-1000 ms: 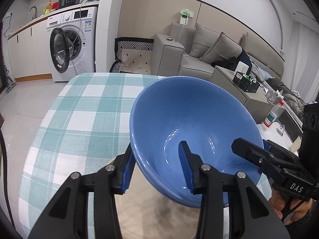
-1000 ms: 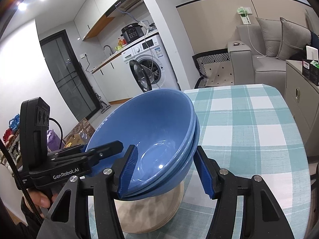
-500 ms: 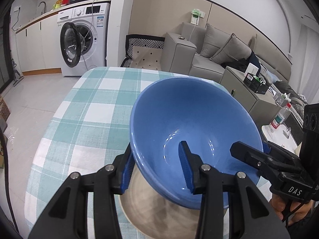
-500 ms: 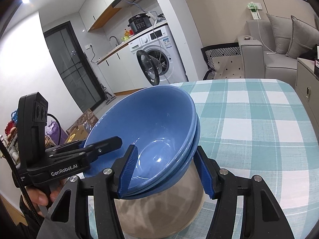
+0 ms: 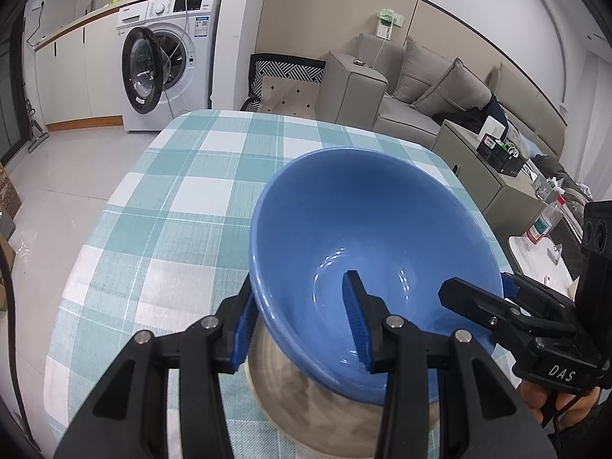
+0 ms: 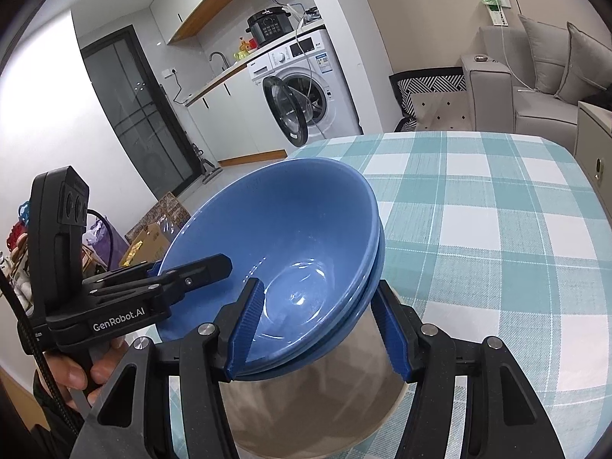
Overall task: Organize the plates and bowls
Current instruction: 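Carry the stacked blue bowls with both tools over the cream plates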
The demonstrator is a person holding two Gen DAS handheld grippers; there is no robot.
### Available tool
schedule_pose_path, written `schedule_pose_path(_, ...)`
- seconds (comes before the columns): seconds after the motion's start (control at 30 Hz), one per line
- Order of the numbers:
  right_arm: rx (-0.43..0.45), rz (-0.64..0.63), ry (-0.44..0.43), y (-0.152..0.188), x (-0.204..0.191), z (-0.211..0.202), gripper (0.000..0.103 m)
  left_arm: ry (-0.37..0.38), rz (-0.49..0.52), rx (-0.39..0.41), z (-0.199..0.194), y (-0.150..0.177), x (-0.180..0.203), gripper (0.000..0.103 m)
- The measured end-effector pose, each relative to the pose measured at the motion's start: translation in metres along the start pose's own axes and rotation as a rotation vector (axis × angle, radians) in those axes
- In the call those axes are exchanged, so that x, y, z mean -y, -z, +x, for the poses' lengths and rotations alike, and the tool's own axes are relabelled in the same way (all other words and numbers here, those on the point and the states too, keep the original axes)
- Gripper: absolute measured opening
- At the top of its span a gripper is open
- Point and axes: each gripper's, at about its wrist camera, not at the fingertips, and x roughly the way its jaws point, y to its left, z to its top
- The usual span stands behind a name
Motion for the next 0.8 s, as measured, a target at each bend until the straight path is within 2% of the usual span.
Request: schedule_pose_path(0.8, -0.007, 0.000, 0.020, 0.000, 0.002, 0.001, 0.059, 0.009, 0.004, -0.029, 0.011, 0.003, 0.000, 0.042)
